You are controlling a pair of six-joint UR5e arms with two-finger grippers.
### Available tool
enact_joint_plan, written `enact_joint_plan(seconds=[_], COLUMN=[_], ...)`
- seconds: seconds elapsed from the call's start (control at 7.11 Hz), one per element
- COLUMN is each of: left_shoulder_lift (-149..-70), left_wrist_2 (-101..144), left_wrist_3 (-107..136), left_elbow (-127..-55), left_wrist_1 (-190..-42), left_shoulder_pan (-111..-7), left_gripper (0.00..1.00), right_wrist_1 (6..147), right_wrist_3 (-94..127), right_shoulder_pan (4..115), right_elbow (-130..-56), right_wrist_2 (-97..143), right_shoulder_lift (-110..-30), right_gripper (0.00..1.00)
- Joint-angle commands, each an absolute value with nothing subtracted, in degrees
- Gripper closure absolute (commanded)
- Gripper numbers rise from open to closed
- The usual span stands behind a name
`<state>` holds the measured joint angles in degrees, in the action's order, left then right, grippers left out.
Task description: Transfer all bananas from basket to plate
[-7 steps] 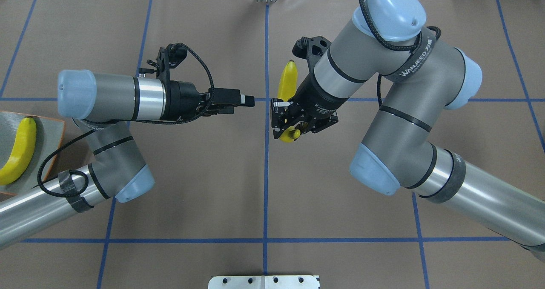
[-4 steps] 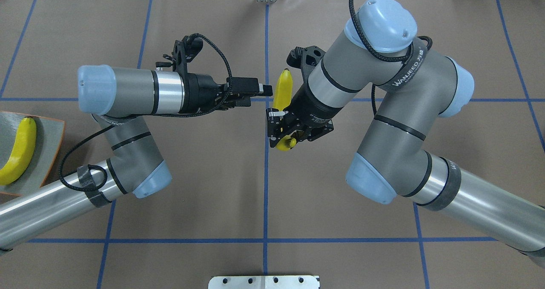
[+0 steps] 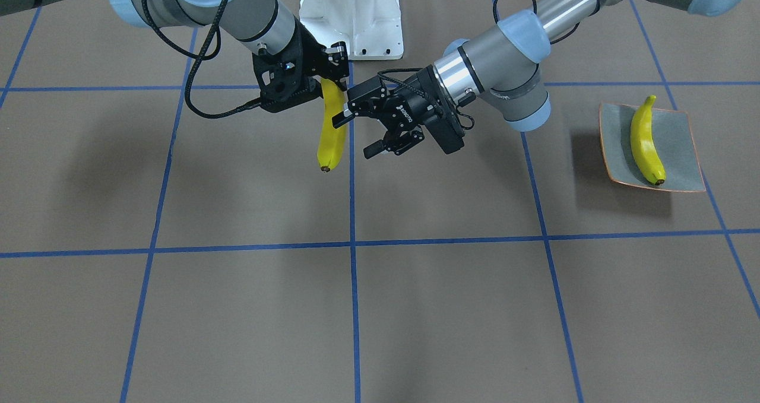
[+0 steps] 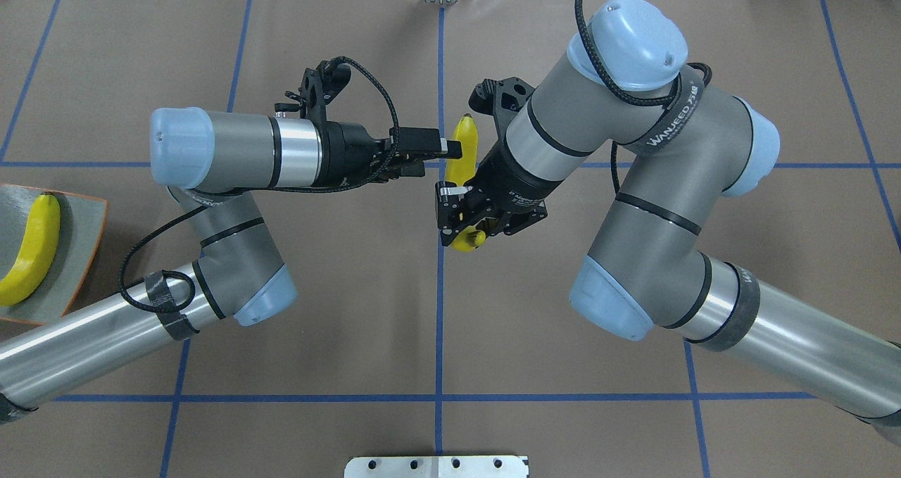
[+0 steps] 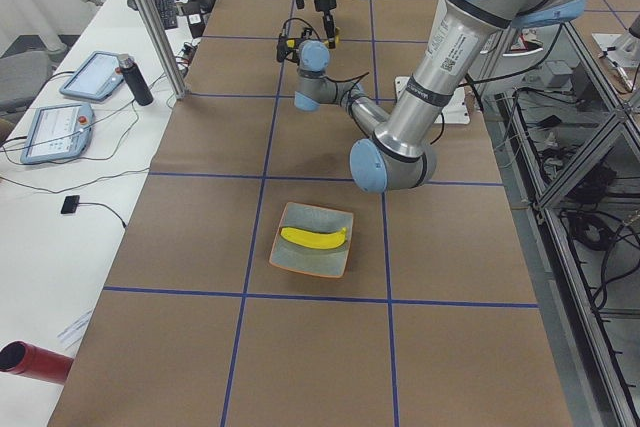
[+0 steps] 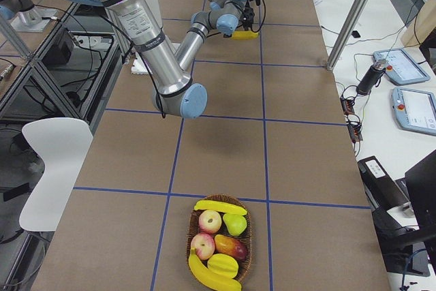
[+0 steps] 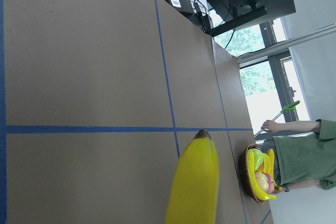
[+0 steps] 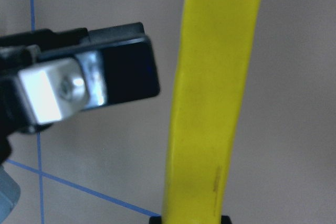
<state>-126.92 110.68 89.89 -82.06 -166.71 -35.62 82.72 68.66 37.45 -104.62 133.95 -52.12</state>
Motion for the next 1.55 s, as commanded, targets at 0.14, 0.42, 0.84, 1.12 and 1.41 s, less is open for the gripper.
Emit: enact_joint_plan(seconds=[0.14,0.42,0.84,1.12,1.41], left_shoulder_lift=[-127.5,-128.1,-129.0,-128.9,-128.8], left_wrist_2=[110.7,110.3,108.2,108.3,108.4], left_wrist_3=[90.0,90.1,92.4,92.4,92.4], left_elbow=[-81.7,-81.5,-80.7,-80.2,-79.6], left_wrist_1=[-166.4,-166.2,-166.2,-166.3,-166.4], left_shoulder_pan=[-34.1,-33.8,-32.7,-32.7,-32.7], left_gripper=[0.00,0.01,0.16,0.53,1.00], right_wrist_1=[82.7,82.7,82.6,82.5,81.3], right_wrist_3=[68.6,68.5,68.1,68.2,68.2], right_shoulder_pan=[37.4,37.3,37.1,37.1,37.1], right_elbow=[-104.6,-104.5,-104.4,-104.5,-104.4], right_wrist_2=[133.9,133.9,133.9,133.9,133.9], right_shoulder_lift=[-52.0,-52.1,-52.3,-52.3,-52.6], right_gripper=[1.00,1.00,1.00,1.00,1.00])
